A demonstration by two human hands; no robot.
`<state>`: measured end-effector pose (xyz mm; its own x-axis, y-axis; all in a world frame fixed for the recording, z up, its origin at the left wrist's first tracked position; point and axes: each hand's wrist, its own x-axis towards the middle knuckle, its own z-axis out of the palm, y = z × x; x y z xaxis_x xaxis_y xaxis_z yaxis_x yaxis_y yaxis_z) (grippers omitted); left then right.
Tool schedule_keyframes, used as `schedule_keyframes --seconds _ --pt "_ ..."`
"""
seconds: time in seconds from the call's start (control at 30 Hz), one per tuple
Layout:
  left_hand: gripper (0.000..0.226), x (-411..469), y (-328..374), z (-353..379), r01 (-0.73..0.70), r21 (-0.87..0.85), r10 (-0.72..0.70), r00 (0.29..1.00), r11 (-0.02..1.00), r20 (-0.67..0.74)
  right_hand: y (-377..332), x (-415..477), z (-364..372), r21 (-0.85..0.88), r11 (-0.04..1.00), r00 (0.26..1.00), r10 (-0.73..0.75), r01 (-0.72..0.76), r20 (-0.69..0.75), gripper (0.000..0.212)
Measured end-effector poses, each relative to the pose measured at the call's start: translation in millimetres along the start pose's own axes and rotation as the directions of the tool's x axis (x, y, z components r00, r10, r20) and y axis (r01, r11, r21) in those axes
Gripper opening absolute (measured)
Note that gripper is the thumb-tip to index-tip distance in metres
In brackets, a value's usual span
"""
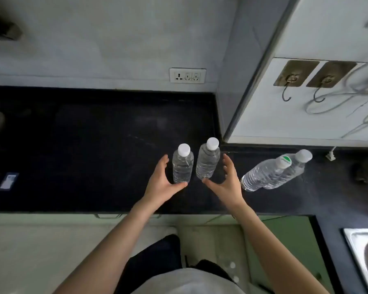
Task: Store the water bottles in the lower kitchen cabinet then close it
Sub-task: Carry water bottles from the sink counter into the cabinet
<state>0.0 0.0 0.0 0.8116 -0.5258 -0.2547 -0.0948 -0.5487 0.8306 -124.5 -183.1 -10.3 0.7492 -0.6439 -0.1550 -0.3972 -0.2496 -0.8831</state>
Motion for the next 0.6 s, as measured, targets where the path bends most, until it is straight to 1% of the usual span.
schedule_keyframes --seconds 0.07,0.13,0.2,0.3,0.43,0.5,0.6 --pt "0.100 15.3 2.4 -2.4 -0.023 -0.020 0.024 0.999 1.000 0.042 -3.4 13.3 8.1 0.036 0.999 0.999 0.025 -0.026 0.034 0.096" --pt "0.088 27.6 2.7 -1.4 0.000 -0.024 0.003 0.994 1.000 0.105 -1.8 25.3 14.5 0.085 0.991 0.993 0.094 -0.100 0.078 0.091" --pt "0.079 37.2 4.9 -0.6 0.016 -0.034 -0.010 0.989 0.999 0.146 -1.5 35.9 19.3 0.128 0.980 0.987 0.145 -0.153 0.068 0.083" --pt "0.073 44.4 4.6 -1.2 0.008 -0.052 0.003 0.980 0.999 0.197 -9.8 41.4 22.4 0.116 0.977 0.983 0.172 -0.177 0.058 0.069" --pt "0.070 41.2 6.1 -6.4 -0.013 -0.056 0.023 0.983 0.998 0.181 -18.4 37.2 19.7 0.082 0.981 0.984 0.176 -0.175 -0.011 0.055" --pt "0.068 32.7 5.6 -10.2 -0.013 -0.050 0.022 0.983 0.999 0.181 -19.2 27.6 16.3 0.075 0.984 0.987 0.162 -0.161 -0.001 0.053" --pt "0.064 11.8 7.3 -17.1 -0.006 -0.076 0.018 0.988 0.997 0.152 -27.3 3.8 8.1 0.151 0.976 0.988 0.151 -0.155 0.037 0.048"
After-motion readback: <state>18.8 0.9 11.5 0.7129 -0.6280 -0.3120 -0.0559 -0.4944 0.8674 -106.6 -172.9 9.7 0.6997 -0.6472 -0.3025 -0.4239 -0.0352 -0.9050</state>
